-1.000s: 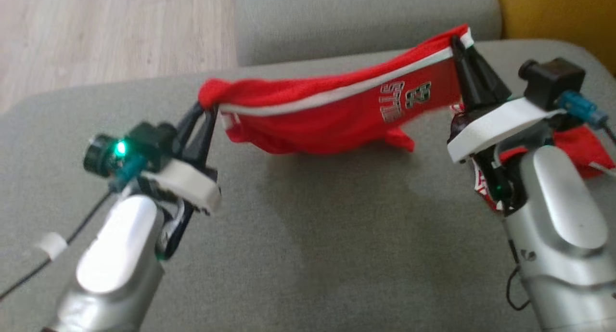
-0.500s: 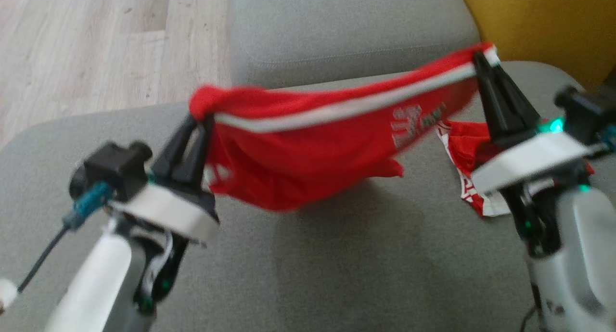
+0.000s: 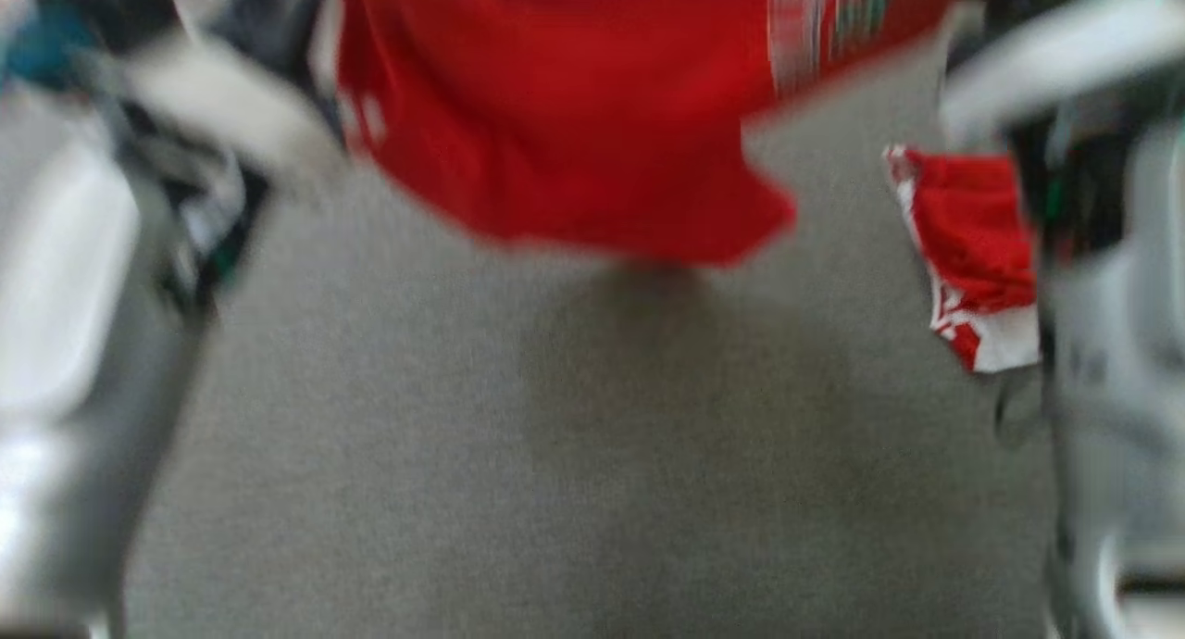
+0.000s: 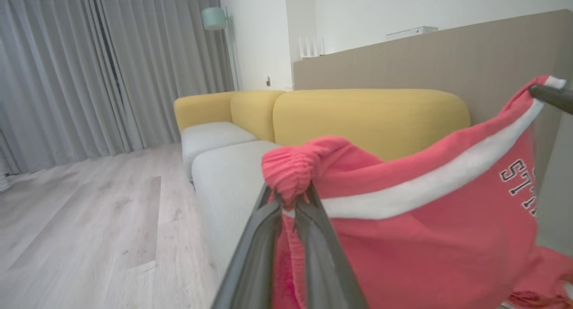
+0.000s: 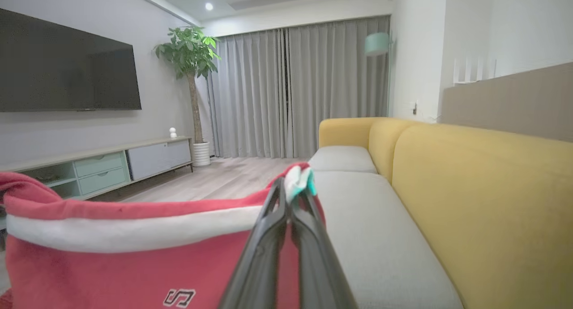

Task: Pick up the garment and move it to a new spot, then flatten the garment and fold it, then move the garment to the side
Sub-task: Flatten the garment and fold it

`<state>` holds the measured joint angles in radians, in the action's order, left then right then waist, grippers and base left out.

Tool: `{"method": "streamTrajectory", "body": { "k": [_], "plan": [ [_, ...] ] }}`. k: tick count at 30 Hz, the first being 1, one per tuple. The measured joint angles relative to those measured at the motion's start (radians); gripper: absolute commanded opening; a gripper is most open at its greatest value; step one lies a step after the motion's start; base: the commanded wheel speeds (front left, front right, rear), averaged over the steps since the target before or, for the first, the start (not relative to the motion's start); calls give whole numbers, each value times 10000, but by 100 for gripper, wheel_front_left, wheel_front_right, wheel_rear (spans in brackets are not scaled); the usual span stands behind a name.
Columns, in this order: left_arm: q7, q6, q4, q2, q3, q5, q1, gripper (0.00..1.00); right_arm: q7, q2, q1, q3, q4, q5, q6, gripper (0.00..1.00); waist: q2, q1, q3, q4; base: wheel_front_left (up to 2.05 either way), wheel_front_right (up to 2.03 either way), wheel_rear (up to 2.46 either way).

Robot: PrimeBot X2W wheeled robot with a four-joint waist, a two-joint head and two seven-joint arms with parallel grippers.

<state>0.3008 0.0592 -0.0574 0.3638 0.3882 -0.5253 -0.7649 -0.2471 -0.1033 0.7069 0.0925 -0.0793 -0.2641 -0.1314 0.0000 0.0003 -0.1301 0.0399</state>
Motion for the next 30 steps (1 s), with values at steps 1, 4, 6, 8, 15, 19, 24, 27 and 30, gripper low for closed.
{"method": "streamTrajectory", "body": {
  "k": [1,4,6,8,15,19,24,27,30],
  "plan": [
    [-121,102,-506,-29,-21,67,-726,0,192,12,761,50,-483,36,0,0,0,1,-269,10,0,0,0],
    [-740,303,-2113,-196,-171,299,-2830,0,1204,23,2939,50,-2054,326,-2,0,0,2,-1107,33,0,0,0],
    [-1310,351,-3124,-337,-314,508,-4020,0,1916,12,4158,142,-3191,602,-2,0,0,3,-1646,36,0,0,0],
    [-1912,447,-4100,-428,-347,644,-4973,0,2587,23,5071,196,-4297,869,-2,0,0,3,-2141,36,0,0,0],
    [-3574,658,-6648,-1116,69,660,-5784,0,3908,29,5944,165,-7609,1266,-2,0,-1,1,-3237,-94,0,0,0],
    [-3992,732,-7672,-1475,554,90,-5046,0,4115,-8,5750,600,-9035,1352,-2,0,0,-3,-3341,-248,0,0,0],
    [-4180,732,-7760,-1463,2314,-508,-3400,0,4142,-435,4657,1505,-10370,1246,-2,0,0,-4,-3069,-381,0,0,0],
    [-4178,734,-7628,-1344,3003,-821,-2756,0,3912,-566,4193,1988,-10690,915,-2,0,0,-4,-2894,-418,0,0,0],
    [-4180,734,-7313,-934,3812,-1333,-1941,0,3432,-654,3700,2895,-10769,247,-2,0,0,-4,-2563,-447,0,0,0]
  ]
}}
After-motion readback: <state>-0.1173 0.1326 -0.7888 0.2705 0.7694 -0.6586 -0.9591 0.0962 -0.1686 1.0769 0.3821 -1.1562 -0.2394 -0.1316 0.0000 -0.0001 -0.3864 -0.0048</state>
